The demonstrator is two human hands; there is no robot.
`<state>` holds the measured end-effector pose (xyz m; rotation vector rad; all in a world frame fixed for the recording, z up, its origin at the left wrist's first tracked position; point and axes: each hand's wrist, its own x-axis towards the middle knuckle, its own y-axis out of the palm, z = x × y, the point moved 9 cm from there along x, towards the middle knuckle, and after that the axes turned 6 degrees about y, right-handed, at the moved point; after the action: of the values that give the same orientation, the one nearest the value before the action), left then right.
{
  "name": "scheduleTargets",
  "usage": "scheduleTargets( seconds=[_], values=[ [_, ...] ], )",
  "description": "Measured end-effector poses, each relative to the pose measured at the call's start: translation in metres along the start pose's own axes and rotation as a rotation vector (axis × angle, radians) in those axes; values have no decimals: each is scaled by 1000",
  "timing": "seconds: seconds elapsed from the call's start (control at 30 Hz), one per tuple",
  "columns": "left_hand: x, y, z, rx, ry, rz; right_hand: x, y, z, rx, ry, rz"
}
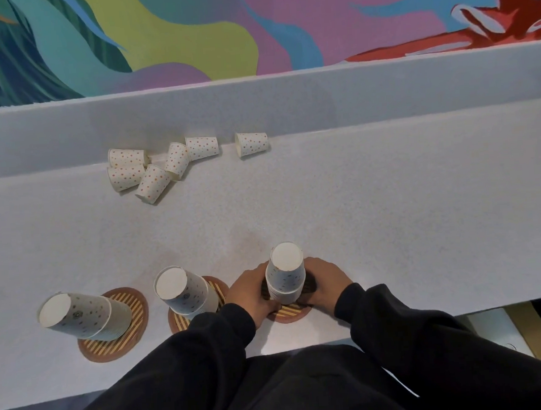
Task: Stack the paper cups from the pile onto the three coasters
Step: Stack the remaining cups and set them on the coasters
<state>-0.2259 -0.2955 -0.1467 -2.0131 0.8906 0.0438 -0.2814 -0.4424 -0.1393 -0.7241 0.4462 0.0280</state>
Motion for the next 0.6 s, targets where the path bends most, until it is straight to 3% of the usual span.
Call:
scheduleTargets(
  seconds=[0.33, 0.47, 0.6],
  values=[
    [-1, 2, -1, -2, -18, -14, 3, 6, -13, 56, 69, 42],
    [2, 6, 1, 64, 153, -60, 11, -6, -29, 218, 116, 51],
    [-44, -50, -56, 279, 349, -25, 24, -68, -33, 338, 111, -119]
  ],
)
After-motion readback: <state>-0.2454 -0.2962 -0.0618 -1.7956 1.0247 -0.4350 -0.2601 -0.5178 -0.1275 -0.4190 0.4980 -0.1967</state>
